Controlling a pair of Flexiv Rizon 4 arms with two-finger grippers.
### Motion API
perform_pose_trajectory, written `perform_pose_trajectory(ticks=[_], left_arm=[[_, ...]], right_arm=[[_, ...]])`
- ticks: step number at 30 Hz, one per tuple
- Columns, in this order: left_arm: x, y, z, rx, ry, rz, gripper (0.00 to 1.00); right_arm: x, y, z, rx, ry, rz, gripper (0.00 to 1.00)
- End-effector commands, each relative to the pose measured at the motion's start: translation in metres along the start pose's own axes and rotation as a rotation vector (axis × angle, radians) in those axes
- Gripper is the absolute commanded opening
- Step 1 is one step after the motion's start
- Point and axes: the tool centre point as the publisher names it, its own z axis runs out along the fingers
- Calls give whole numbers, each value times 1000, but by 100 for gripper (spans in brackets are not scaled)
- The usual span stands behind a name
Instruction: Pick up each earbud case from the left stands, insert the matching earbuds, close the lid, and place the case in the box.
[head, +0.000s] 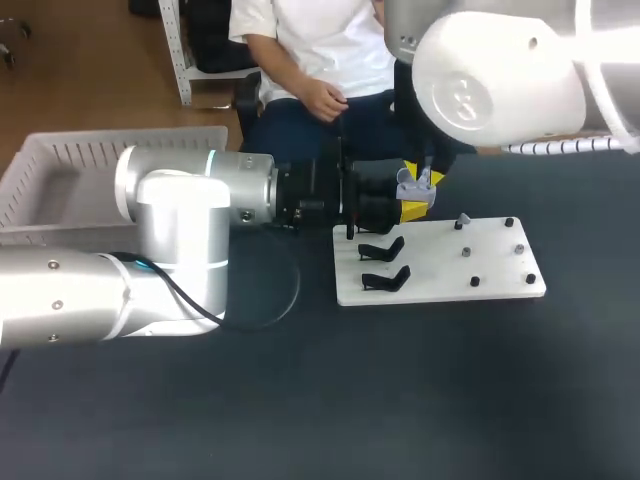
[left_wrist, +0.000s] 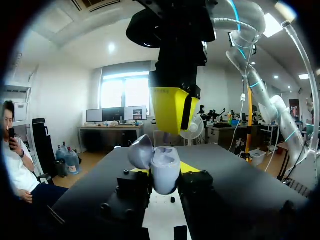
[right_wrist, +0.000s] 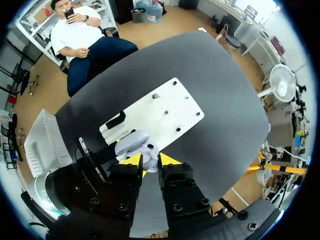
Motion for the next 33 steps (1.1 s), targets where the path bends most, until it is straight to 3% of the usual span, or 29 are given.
perform_pose_trajectory(ticks=[1,33], left_arm=[[1,-1,0,-6,-4,3,0],[1,-1,0,-6,-4,3,0]], right_arm=[[0,3,2,18,5,-9,0],[-4,2,18,21,47,-14,0]])
